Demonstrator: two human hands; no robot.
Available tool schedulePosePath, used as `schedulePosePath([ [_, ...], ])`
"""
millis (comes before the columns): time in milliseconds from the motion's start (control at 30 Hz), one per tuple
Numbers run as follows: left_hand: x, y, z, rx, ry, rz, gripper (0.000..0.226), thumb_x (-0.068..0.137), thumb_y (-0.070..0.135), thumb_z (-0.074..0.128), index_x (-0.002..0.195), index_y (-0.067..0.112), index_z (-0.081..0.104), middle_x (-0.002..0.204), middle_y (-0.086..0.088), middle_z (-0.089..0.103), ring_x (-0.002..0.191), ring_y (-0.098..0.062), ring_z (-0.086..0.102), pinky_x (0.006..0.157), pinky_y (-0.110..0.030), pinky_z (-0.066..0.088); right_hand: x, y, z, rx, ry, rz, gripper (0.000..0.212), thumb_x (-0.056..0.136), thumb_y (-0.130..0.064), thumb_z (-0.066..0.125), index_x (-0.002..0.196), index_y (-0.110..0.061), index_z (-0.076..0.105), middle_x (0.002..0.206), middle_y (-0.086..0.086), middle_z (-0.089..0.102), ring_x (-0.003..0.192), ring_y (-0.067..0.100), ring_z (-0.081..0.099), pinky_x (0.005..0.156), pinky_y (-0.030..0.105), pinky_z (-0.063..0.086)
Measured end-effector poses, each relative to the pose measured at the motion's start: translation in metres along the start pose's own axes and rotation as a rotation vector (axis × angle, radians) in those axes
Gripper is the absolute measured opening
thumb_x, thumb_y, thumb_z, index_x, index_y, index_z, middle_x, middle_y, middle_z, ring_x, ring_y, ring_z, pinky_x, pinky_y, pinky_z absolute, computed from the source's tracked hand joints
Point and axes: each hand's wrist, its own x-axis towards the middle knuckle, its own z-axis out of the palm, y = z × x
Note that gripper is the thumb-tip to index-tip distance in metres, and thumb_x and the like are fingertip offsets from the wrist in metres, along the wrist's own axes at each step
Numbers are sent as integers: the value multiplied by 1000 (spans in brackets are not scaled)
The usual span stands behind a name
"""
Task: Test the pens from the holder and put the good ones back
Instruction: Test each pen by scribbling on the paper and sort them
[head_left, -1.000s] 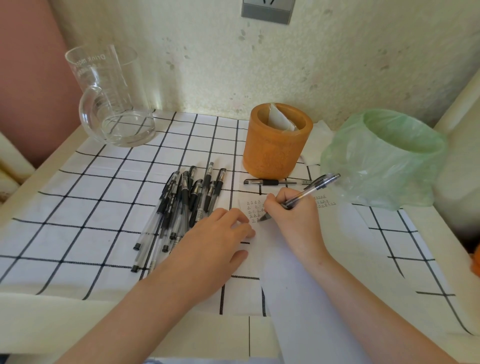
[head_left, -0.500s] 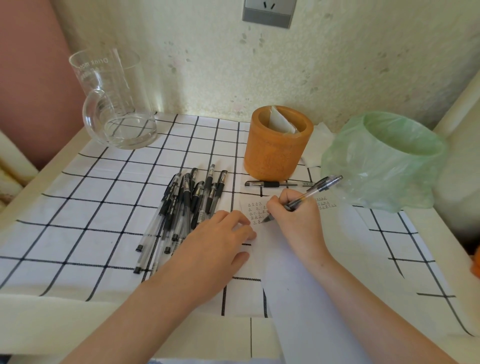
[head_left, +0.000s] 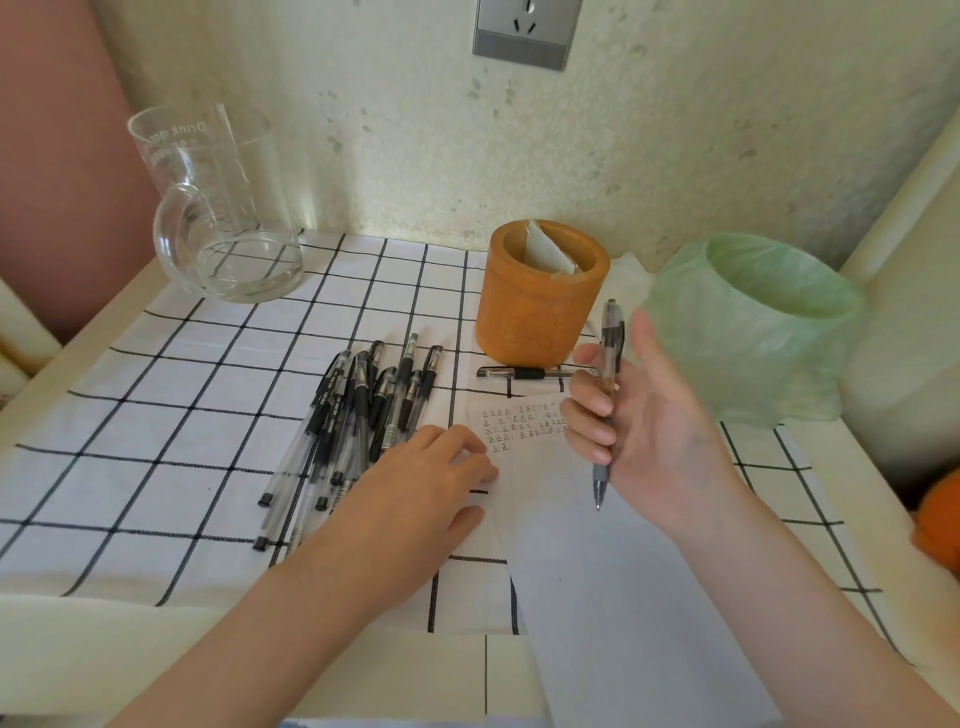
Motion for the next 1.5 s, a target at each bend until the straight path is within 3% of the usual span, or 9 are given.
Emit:
schedulePosePath([
  [233, 0, 0, 0, 1, 2, 0, 39, 95, 33, 44, 134, 32, 43, 137, 15, 35, 126, -4, 31, 103, -20, 29, 1, 1, 0, 223, -76, -27, 38, 98, -38, 39, 89, -11, 65, 57, -5, 40, 43, 7, 34, 39, 17, 31],
  [367, 0, -1, 0, 10, -6, 3, 39, 95, 34, 42, 134, 33, 41, 138, 16, 33, 126, -3, 30, 103, -18, 27, 4, -2, -5, 320, -38, 65, 51, 92, -57, 40, 63, -16, 49, 51, -6, 28, 41, 9, 23, 40, 22, 17],
  [667, 0, -1, 0, 19, -13, -6, 40, 96, 35, 39, 136, 34, 37, 140, 17, 30, 127, -2, 26, 105, -18, 26, 10, 4, -5, 382, 73, 93, 46, 89, -43, 42, 51, -17, 37, 45, -5, 24, 35, 11, 21, 35, 23, 18],
  [767, 0, 0, -1, 13, -10, -6, 40, 96, 35, 39, 136, 34, 37, 140, 17, 29, 128, -2, 26, 105, -18, 25, 8, 1, -1, 437, 93, 97, 48, 88, -51, 50, 59, -12, 46, 54, -3, 33, 41, 9, 30, 35, 19, 28],
  [933, 0, 0, -1, 14, -13, -7, 40, 96, 35, 40, 136, 34, 37, 140, 17, 30, 127, -2, 26, 103, -18, 26, 11, 3, -1, 192, 231, 106, 30, 96, -20, 44, 70, -6, 51, 63, 8, 54, 50, 17, 54, 45, 25, 52],
  [1067, 0, 1, -1, 17, -3, -6, 39, 96, 34, 39, 135, 33, 38, 139, 17, 30, 127, -2, 27, 102, -18, 26, 12, 5, -8, -175, 312, 95, 44, 99, -38, 40, 76, -8, 62, 59, 5, 55, 44, 17, 46, 40, 25, 42],
  [1167, -1, 1, -1, 7, 7, -1, 39, 96, 33, 41, 135, 32, 40, 139, 15, 32, 127, -4, 29, 102, -19, 28, 14, 6, -9, -62, 325, 100, 35, 98, -31, 47, 85, -2, 61, 57, 7, 58, 44, 16, 51, 38, 24, 45],
  [1300, -1, 1, -2, 3, -1, -10, 39, 96, 33, 41, 134, 32, 40, 139, 15, 32, 127, -4, 29, 103, -20, 28, 15, 7, -9, 200, 203, 167, 24, 96, -14, 51, 106, 7, 54, 91, 29, 69, 76, 32, 72, 59, 35, 60],
  [1500, -2, 2, -1, 68, 28, -2, 33, 88, 26, 59, 121, 25, 56, 126, 8, 50, 115, -11, 49, 92, -27, 45, 15, 4, -7, 115, 77, 182, 24, 93, 4, 45, 114, 15, 51, 110, 34, 64, 98, 36, 68, 78, 38, 59],
])
